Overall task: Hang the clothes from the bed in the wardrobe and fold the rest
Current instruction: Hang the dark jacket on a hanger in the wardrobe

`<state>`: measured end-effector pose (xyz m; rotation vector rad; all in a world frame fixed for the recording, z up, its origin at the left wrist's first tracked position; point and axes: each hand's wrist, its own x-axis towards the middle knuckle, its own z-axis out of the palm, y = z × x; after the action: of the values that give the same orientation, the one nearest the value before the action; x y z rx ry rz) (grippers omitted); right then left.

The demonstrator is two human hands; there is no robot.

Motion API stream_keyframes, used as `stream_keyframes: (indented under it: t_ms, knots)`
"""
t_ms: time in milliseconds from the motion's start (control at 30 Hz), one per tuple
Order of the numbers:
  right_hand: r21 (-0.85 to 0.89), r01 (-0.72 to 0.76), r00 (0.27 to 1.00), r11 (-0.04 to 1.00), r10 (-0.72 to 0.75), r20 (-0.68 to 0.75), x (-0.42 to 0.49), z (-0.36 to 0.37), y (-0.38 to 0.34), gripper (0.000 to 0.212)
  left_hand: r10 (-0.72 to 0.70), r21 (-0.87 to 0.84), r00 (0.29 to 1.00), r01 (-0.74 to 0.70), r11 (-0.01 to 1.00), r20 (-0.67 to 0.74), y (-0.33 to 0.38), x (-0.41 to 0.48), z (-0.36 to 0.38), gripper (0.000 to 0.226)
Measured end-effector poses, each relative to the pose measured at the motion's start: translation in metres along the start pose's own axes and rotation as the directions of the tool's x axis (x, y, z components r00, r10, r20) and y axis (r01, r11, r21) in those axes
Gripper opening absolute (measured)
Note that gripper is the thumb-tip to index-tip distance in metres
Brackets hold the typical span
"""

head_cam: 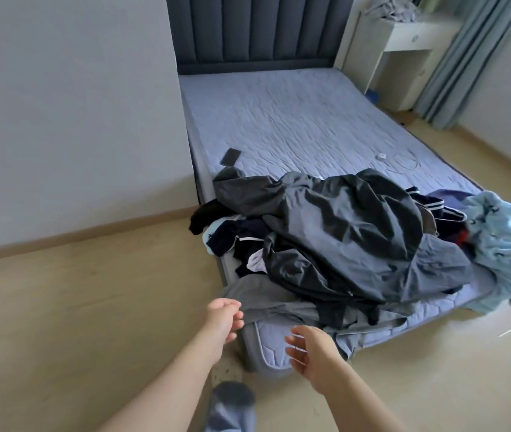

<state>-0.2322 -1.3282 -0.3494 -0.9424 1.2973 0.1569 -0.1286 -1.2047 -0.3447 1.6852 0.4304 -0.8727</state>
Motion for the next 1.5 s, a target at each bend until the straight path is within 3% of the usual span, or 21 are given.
stream_keyframes:
  t_ms: [367, 567, 667, 700, 767, 867, 933, 1000, 1100, 1167, 1200, 1267, 1333, 1433, 1500]
  knots:
    - [0.195, -0.015, 0.993, 0.981, 0.038, -0.114, 0.106, -0.022, -0.116, 0.016, -0.028, 0.266, 0.996, 0.005, 0.964, 0.084, 0.101, 0.117, 0.102, 0.019]
    - [0.158, -0.095, 0.983, 0.983, 0.118, -0.143, 0.16, -0.058, -0.141, 0.015, -0.074, 0.387, 0.994, 0.037, 0.921, 0.083, 0.108, 0.159, 0.164, 0.02]
    - [0.081, -0.142, 0.977, 0.986, 0.153, -0.146, 0.188, -0.09, -0.156, 0.014, -0.021, 0.544, 0.994, -0.039, 0.838, 0.104, 0.101, 0.18, 0.206, 0.021]
    - [0.065, -0.155, 0.977, 0.986, 0.163, -0.137, 0.199, -0.104, -0.16, 0.013, 0.025, 0.64, 0.991, -0.103, 0.761, 0.13, 0.097, 0.187, 0.223, 0.019]
    - [0.081, -0.189, 0.973, 0.979, 0.198, -0.123, 0.217, -0.125, -0.169, 0.015, 0.169, 0.823, 0.957, -0.288, 0.489, 0.234, 0.089, 0.196, 0.249, 0.018]
    - [0.093, -0.239, 0.96, 0.967, 0.249, -0.127, 0.257, -0.171, -0.183, 0.02, 0.302, 0.839, 0.81, -0.541, 0.054, 0.502, 0.066, 0.217, 0.309, 0.048]
    - [0.12, -0.249, 0.955, 0.961, 0.264, -0.136, 0.279, -0.19, -0.188, 0.023, 0.228, 0.8, 0.768, -0.56, -0.214, 0.599, 0.051, 0.232, 0.336, 0.08]
    - [0.124, -0.259, 0.951, 0.958, 0.276, -0.14, 0.299, -0.208, -0.188, 0.021, 0.151, 0.749, 0.775, -0.513, -0.42, 0.614, 0.033, 0.249, 0.362, 0.101]
    - [0.211, -0.311, 0.931, 0.927, 0.341, -0.129, 0.32, -0.231, -0.182, 0.017, 0.106, 0.715, 0.815, -0.427, -0.554, 0.569, 0.014, 0.265, 0.392, 0.103]
    - [0.284, -0.338, 0.916, 0.897, 0.383, -0.12, 0.327, -0.24, -0.178, 0.012, 0.128, 0.744, 0.828, -0.41, -0.528, 0.547, 0.011, 0.275, 0.402, 0.084]
    - [0.297, -0.35, 0.909, 0.889, 0.398, -0.121, 0.329, -0.244, -0.176, 0.012, 0.151, 0.776, 0.822, -0.434, -0.459, 0.549, 0.012, 0.28, 0.404, 0.065]
    - [0.289, -0.37, 0.9, 0.883, 0.418, -0.125, 0.332, -0.248, -0.175, 0.012, 0.202, 0.837, 0.815, -0.507, -0.204, 0.543, 0.021, 0.286, 0.403, 0.034]
    - [0.247, -0.375, 0.901, 0.894, 0.414, -0.129, 0.332, -0.25, -0.176, 0.012, 0.214, 0.843, 0.824, -0.538, 0.01, 0.524, 0.032, 0.284, 0.394, 0.027]
    - [0.165, -0.334, 0.924, 0.928, 0.357, -0.135, 0.33, -0.248, -0.185, 0.015, 0.18, 0.847, 0.899, -0.437, 0.301, 0.4, 0.045, 0.269, 0.378, 0.022]
    - [0.081, -0.256, 0.948, 0.963, 0.267, -0.172, 0.329, -0.245, -0.192, 0.015, 0.251, 0.794, 0.923, -0.379, 0.476, 0.291, 0.057, 0.256, 0.371, 0.017]
